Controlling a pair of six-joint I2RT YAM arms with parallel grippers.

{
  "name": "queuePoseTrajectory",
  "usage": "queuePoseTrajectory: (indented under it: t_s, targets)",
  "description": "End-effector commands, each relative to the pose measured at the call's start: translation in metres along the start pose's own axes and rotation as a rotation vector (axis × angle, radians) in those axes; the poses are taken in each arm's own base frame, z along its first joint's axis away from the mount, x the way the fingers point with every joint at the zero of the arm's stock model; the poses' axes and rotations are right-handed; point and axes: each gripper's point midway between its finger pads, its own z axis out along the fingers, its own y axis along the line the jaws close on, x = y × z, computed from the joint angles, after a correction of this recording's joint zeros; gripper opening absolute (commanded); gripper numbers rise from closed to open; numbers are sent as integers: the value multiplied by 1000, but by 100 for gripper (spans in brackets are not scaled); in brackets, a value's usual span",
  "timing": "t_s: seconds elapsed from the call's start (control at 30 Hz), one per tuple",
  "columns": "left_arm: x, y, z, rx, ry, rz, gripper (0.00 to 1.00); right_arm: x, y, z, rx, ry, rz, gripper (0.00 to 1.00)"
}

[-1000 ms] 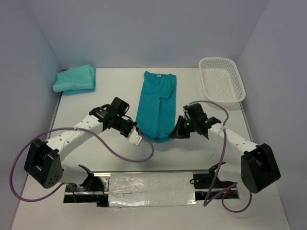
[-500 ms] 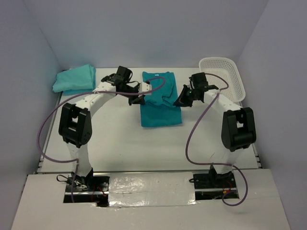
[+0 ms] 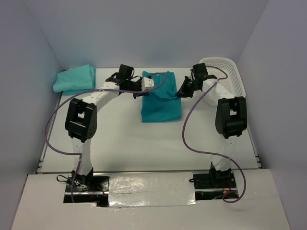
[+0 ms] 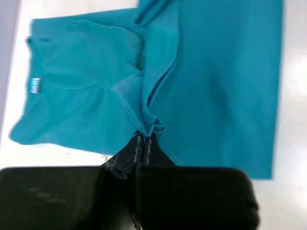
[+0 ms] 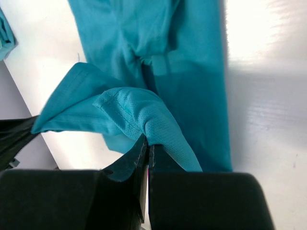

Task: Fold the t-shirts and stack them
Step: Fold the folded rectangular tshirt in 1/3 of the way, then grab one side of the 2/3 rectangular tshirt with both arms

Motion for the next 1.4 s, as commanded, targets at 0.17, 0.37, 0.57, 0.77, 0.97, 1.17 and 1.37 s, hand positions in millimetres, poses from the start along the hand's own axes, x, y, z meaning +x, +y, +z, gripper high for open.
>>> queuePoseTrajectory:
  t_s: [0.17, 0.37, 0.57, 0.77, 0.97, 1.17, 1.37]
  targets:
    - [14, 37, 21, -99, 2, 10, 0, -30, 4, 27, -52, 7, -20, 0]
    - [40, 46, 20, -164, 71, -33, 0, -44, 4, 38, -56, -2, -37, 0]
    - [46, 66, 23, -256, 79, -87, 43, -53, -8, 46, -50, -10, -27, 40]
    - [45, 117, -4, -467, 119, -203, 72, -112, 12, 0, 30, -195, -196, 88]
    - [22, 154, -41, -592, 89, -278, 85, -111, 42, -48, 19, -311, -397, 100]
    - [21, 109, -54, -343, 116, -239, 54, -26, 54, -14, -168, -58, -421, 80]
    - [38, -35, -33, 148, 190, 406, 66, 15, -7, -20, 64, 4, -258, 80]
